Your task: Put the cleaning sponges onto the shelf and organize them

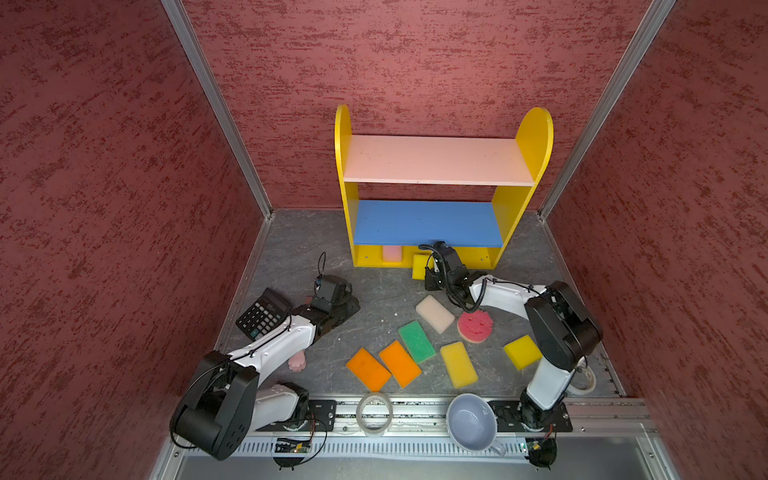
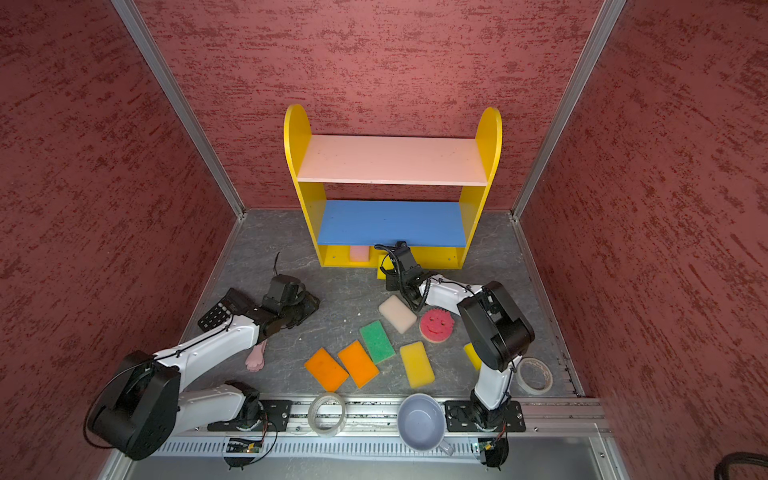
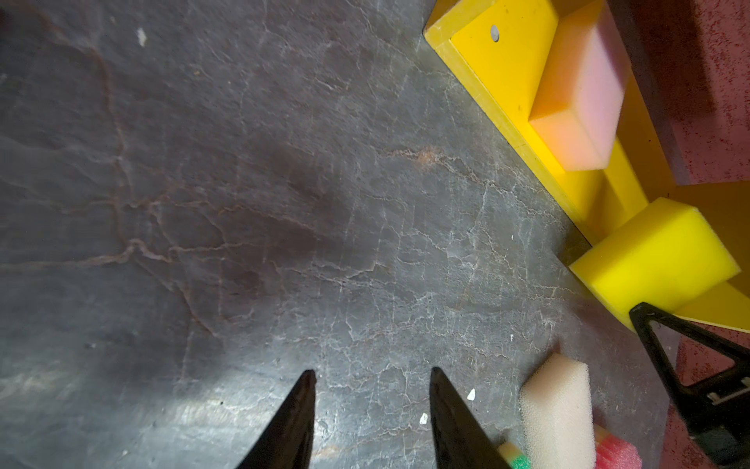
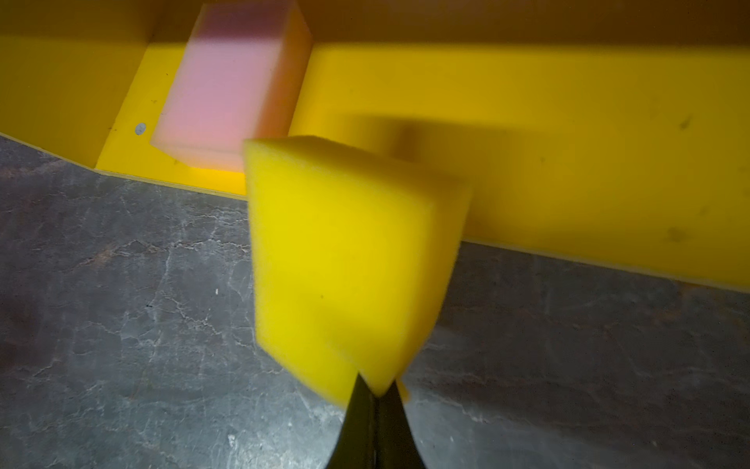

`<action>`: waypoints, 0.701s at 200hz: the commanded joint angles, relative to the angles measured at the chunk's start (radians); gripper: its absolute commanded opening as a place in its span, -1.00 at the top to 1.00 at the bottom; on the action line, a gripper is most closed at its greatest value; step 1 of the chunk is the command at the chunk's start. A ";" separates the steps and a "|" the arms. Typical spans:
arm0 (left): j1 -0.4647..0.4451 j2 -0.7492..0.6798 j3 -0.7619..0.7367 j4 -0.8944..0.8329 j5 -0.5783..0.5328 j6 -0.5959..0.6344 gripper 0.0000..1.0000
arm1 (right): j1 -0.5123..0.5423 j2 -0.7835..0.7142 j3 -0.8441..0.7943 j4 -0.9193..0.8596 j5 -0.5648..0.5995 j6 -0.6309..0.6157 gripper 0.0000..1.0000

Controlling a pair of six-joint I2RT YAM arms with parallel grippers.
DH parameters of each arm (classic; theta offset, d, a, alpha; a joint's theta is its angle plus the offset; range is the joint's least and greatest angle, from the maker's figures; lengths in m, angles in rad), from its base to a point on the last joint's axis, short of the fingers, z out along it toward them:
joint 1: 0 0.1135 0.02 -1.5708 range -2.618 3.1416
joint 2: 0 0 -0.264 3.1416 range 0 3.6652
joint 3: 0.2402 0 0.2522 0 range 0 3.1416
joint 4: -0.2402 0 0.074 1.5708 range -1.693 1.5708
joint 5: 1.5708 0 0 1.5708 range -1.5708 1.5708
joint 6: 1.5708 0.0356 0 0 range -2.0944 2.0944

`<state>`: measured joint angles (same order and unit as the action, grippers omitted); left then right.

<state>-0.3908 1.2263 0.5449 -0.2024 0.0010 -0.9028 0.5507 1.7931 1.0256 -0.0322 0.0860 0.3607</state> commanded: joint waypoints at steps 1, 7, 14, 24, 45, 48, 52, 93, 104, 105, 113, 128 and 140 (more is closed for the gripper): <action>0.005 -0.010 -0.016 -0.014 -0.012 -0.004 0.06 | -0.015 0.010 0.005 0.112 0.068 0.001 1.00; 0.004 -0.009 -0.018 -0.018 -0.012 -0.005 0.06 | -0.017 0.013 0.000 0.132 0.076 0.007 1.00; 0.004 -0.008 -0.016 -0.021 -0.012 -0.006 0.06 | -0.017 0.018 -0.004 0.155 0.082 0.014 1.00; 0.004 -0.010 -0.017 -0.022 -0.014 -0.007 0.06 | -0.019 0.029 -0.005 0.179 0.097 0.024 1.00; -0.003 -0.014 -0.020 -0.027 -0.020 -0.013 0.05 | -0.022 0.052 0.001 0.213 0.113 0.027 1.00; -0.004 -0.015 -0.022 -0.029 -0.019 -0.012 0.05 | -0.023 0.057 0.003 0.214 0.116 0.027 1.00; -0.003 -0.014 -0.022 -0.029 -0.020 -0.013 0.05 | -0.023 0.063 0.008 0.216 0.118 0.027 1.00; -0.010 -0.004 -0.015 -0.034 -0.027 -0.017 0.03 | -0.030 0.103 0.023 0.233 0.129 0.024 1.00; -0.011 0.003 -0.012 -0.033 -0.027 -0.019 0.03 | -0.033 0.111 0.026 0.232 0.128 0.021 1.00; -0.011 0.004 -0.012 -0.033 -0.027 -0.018 0.03 | -0.033 0.111 0.027 0.232 0.129 0.021 1.00; -0.013 0.010 -0.007 -0.033 -0.027 -0.018 0.03 | -0.037 0.116 0.028 0.230 0.128 0.020 1.00; -0.017 0.023 0.003 -0.036 -0.025 -0.016 0.02 | -0.047 0.118 0.027 0.229 0.130 0.017 1.00; -0.020 0.032 0.011 -0.036 -0.025 -0.015 0.02 | -0.053 0.119 0.029 0.222 0.134 0.004 1.00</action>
<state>-0.4038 1.2373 0.5365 -0.2256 -0.0086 -0.9119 0.5205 1.8919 1.0332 0.1822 0.1898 0.3752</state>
